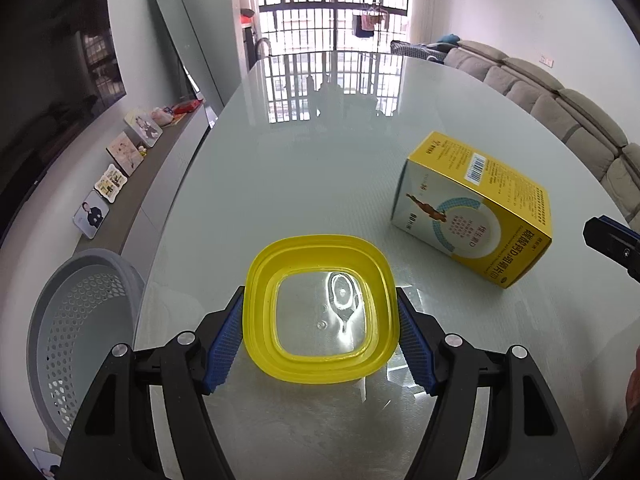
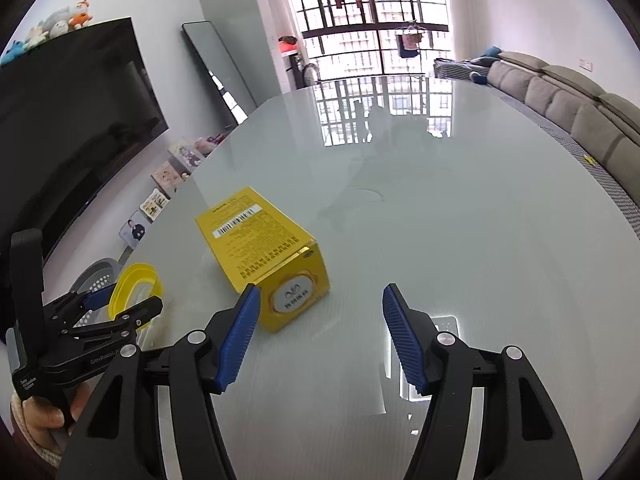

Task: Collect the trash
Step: 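Reach the right tool to the yellow box and close on it while the left tool holds the lid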

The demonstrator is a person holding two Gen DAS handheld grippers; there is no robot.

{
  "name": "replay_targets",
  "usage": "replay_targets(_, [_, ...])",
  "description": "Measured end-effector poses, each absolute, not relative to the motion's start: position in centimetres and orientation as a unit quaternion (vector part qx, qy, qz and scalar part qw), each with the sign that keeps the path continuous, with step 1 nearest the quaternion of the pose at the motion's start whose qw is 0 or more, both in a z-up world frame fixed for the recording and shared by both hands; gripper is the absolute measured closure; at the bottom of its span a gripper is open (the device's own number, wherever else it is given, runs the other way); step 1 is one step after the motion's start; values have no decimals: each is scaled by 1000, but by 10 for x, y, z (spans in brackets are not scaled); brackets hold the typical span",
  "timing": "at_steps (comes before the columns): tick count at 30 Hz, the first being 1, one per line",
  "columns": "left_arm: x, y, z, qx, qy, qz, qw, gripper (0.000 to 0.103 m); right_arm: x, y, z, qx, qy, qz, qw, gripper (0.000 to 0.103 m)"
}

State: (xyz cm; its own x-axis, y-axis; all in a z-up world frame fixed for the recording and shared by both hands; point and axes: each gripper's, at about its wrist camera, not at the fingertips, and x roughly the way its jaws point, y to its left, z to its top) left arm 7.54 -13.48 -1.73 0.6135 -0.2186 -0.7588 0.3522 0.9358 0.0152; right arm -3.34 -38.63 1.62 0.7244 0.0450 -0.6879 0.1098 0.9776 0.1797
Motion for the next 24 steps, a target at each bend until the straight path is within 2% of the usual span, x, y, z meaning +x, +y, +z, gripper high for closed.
replay_targets(9, [89, -102, -11, 59, 403, -121, 905, 35, 32, -366, 35, 47, 409, 51, 910, 34])
replay_targets(12, [91, -97, -12, 53, 405, -115, 906, 35, 48, -359, 38, 32, 421, 74, 904, 29])
replay_targets(24, [95, -90, -17, 41, 410, -113, 904, 35, 93, -341, 14, 12, 484, 99, 869, 29])
